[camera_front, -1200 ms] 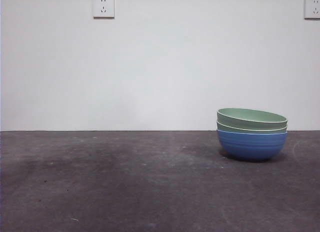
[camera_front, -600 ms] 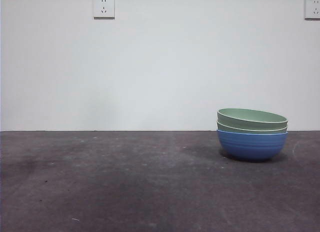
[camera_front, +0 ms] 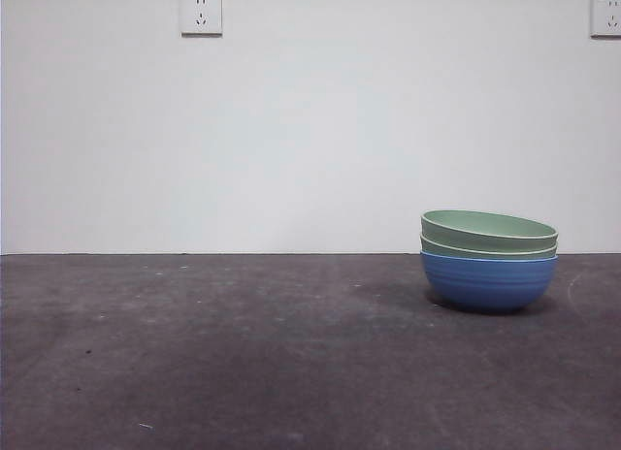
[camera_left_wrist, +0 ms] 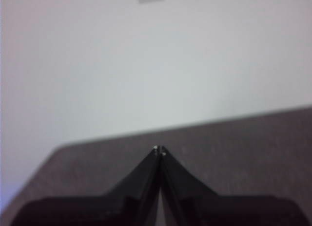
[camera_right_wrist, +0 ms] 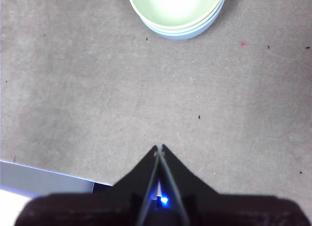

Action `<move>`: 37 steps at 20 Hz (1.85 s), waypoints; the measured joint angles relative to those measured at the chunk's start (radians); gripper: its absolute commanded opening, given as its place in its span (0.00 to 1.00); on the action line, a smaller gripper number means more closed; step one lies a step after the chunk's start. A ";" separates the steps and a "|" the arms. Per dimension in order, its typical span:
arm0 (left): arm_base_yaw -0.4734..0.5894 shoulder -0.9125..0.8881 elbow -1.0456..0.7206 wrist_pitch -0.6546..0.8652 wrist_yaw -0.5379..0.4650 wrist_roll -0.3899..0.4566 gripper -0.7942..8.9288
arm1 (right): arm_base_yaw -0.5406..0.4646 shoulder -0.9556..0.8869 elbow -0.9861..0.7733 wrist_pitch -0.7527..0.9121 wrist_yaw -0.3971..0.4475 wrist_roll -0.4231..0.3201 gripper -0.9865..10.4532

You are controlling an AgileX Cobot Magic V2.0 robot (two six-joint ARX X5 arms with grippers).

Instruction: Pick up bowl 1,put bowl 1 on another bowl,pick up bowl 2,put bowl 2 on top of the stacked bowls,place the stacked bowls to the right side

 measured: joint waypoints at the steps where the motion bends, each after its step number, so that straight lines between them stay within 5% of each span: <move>1: 0.000 -0.016 -0.046 0.000 0.000 -0.002 0.08 | 0.000 0.000 0.000 0.000 0.000 0.000 0.09; 10: 0.000 -0.173 -0.234 -0.016 0.000 -0.047 0.08 | 0.000 0.000 0.000 0.000 0.000 0.000 0.09; 16: 0.000 -0.176 -0.235 -0.210 0.004 -0.126 0.08 | 0.000 0.000 0.000 0.000 0.000 0.000 0.09; 20: 0.000 -0.176 -0.235 -0.206 0.009 -0.183 0.08 | 0.000 0.000 0.000 0.000 0.000 0.000 0.09; 34: 0.000 -0.176 -0.235 -0.206 0.009 -0.191 0.08 | -0.002 -0.002 0.000 0.005 0.006 -0.016 0.09; 37: 0.000 -0.176 -0.235 -0.206 0.008 -0.191 0.08 | -0.033 -0.072 -0.011 0.129 0.027 -0.040 0.09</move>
